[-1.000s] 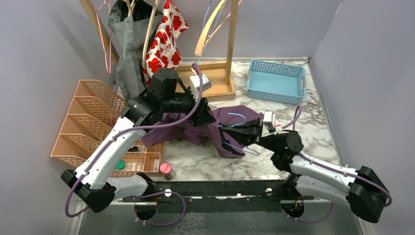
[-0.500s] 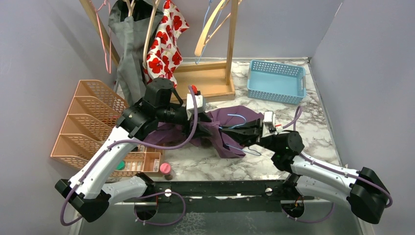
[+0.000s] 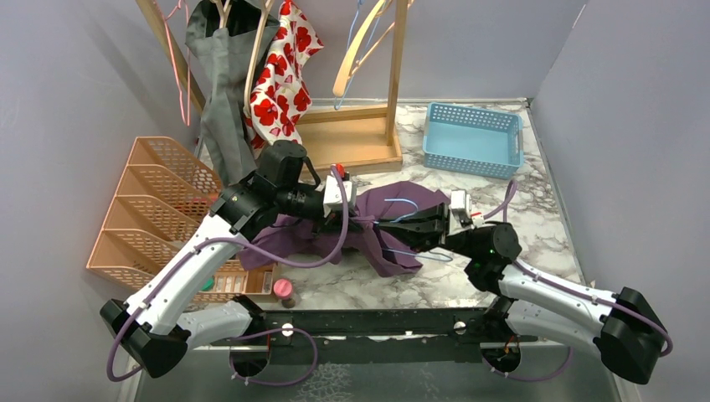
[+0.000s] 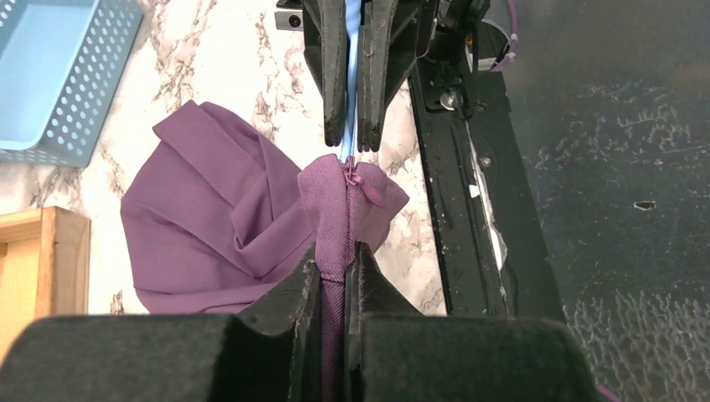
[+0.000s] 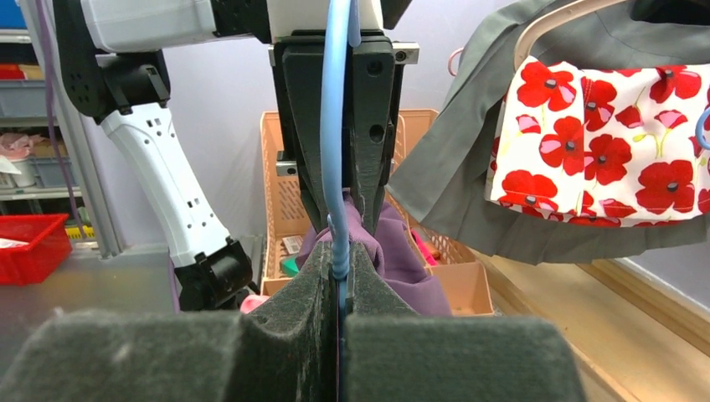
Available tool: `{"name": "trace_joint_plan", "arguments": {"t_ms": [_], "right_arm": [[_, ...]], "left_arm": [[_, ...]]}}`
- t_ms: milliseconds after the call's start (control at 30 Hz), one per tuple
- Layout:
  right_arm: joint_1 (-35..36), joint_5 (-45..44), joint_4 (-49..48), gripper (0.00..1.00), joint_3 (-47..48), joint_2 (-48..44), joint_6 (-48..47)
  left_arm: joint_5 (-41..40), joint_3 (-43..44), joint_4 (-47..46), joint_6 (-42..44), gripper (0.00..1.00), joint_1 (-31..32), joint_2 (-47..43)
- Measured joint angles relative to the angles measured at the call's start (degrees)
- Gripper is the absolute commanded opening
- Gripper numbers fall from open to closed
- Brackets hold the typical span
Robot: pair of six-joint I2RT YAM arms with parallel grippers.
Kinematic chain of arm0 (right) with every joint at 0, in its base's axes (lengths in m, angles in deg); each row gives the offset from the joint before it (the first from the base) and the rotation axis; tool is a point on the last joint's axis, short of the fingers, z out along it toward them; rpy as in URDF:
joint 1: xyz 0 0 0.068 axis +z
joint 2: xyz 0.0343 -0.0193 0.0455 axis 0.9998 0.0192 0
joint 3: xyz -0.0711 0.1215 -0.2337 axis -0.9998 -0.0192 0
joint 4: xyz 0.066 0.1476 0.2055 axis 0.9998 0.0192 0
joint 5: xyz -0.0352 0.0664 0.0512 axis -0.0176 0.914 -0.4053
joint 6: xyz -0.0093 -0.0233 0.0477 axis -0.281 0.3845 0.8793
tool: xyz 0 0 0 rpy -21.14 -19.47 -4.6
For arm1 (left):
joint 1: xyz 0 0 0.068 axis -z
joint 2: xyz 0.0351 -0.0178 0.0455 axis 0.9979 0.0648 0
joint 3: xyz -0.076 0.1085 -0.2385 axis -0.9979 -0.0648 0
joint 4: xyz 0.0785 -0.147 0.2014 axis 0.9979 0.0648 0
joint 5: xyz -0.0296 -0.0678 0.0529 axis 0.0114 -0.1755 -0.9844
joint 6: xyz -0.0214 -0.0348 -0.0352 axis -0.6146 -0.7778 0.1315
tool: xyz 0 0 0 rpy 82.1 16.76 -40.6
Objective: Place the skirt on the hanger
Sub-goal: Hang the skirt on the hanger.
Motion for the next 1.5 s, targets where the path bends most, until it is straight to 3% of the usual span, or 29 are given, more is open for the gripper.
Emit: {"name": "trace_joint_plan", "arguments": {"t_ms": [133, 200, 400, 600, 633, 800, 1000, 1167, 1267, 1400, 1500], "right_arm": [[0.0, -0.1, 4.0, 0.47, 1.8, -0.9, 0.2], [0.0, -0.4, 7.0, 0.56, 3.1, -2.6, 0.0], [0.1, -5.7, 20.6, 0.59, 4.4, -12.6, -2.4], [0.2, -15.6, 38.3, 0.59, 9.0, -17.8, -0.7], [0.2, -19.1, 44.7, 0.59, 11.5, -17.6, 2.0], [0.2, -27.7, 57.8, 0.61, 14.3, -14.3, 12.1], [0.2, -39.3, 74.9, 0.73, 14.3, -8.2, 33.2], [0.2, -42.6, 83.2, 0.71, 15.0, -1.4, 46.1], [0.2, -43.0, 86.1, 0.63, 15.4, 3.6, 51.8], [0.1, -43.1, 85.5, 0.52, 13.7, 6.6, 55.8], [-0.8, -43.0, 82.8, 0.51, 11.2, 6.7, 56.3]], "left_arm": [[-1.1, -0.4, -1.1, 0.0, 0.00, 0.0, -0.9], [-4.5, -2.3, -4.1, -1.5, 0.00, 0.3, -2.6], [-18.3, -11.1, -13.5, -8.3, 0.00, 0.5, -12.4], [-29.4, -12.2, -18.9, -13.2, 0.00, 0.2, -17.2], [-30.6, -12.2, -19.3, -13.6, 0.00, 0.2, -17.4], [-33.7, -13.2, -21.1, -14.5, 0.00, 0.2, -18.8], [-34.1, -16.0, -21.6, -14.5, 0.00, 0.2, -21.0], [-33.6, -16.7, -21.6, -14.5, 0.00, 0.2, -22.7], [-33.3, -17.0, -21.6, -14.5, 0.00, 0.2, -23.3], [-32.8, -17.2, -21.7, -14.6, 0.00, 0.2, -23.6], [-32.5, -17.3, -21.6, -14.6, 0.00, 0.2, -23.8]]}}
